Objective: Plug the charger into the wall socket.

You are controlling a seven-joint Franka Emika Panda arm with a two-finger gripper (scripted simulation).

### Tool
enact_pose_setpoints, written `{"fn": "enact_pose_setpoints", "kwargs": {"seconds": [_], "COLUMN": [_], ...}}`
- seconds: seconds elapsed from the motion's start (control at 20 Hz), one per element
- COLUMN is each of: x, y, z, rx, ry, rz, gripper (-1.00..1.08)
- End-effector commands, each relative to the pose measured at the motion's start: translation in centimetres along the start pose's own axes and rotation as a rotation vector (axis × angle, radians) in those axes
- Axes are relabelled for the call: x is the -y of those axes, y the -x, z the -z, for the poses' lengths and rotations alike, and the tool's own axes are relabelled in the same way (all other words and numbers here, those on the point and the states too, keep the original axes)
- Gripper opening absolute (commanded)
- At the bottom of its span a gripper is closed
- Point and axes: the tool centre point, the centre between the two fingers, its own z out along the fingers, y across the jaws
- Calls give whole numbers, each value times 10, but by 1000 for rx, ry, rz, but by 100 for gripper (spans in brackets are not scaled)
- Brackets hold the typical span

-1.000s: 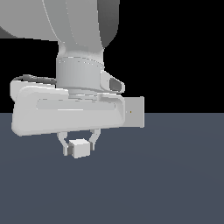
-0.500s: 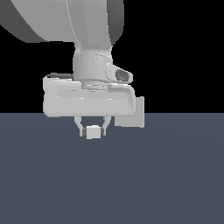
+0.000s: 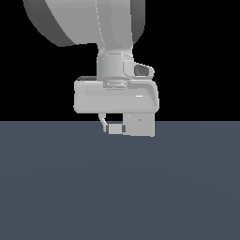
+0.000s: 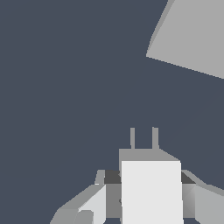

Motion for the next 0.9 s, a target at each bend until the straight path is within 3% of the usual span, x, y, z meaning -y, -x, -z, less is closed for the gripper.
{"fn": "enact_pose_setpoints", "kwargs": {"seconds": [0.0, 0.45, 0.85], "x": [-9, -34, -41], "y": [-7, -20, -22], "z": [5, 18, 21], "rx": [0, 1, 2], "ry": [6, 22, 26], "rz": [-79, -263, -309], "gripper": [-100, -100, -100]}}
